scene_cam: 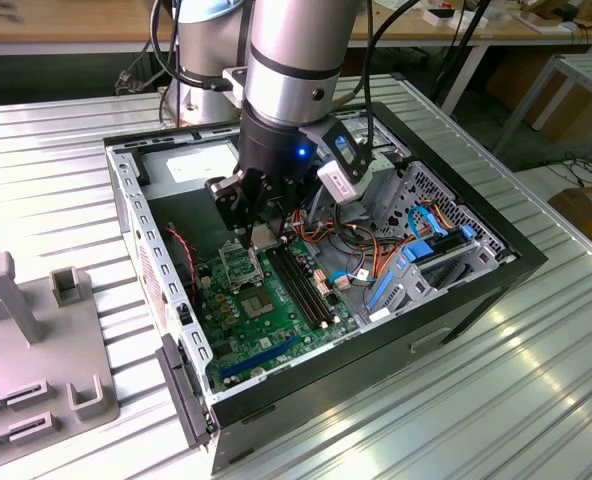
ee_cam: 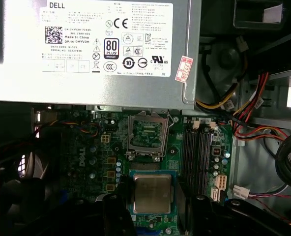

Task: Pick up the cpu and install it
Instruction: 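Place the cpu into insertion slot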

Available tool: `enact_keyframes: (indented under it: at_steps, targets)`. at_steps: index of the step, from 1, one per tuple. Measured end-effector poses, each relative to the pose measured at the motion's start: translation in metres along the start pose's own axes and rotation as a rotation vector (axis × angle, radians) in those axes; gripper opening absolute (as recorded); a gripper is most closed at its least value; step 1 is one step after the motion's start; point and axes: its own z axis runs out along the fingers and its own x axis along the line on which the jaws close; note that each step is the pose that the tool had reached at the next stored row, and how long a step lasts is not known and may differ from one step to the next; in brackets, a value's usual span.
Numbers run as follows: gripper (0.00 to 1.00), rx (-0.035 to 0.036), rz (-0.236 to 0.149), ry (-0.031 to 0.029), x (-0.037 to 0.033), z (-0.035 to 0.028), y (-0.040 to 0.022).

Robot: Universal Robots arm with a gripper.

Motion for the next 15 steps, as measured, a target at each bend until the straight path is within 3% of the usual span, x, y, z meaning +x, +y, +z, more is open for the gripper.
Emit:
enact_keyframes:
  at_steps: [12, 15]
  targets:
    - [0.47, -0.0002, 0.000, -0.0001, 0.0004, 0.0009, 0.0001]
    - [0.47, 0.0000, 0.005, 0.0000, 0.0006, 0.0046, 0.0002]
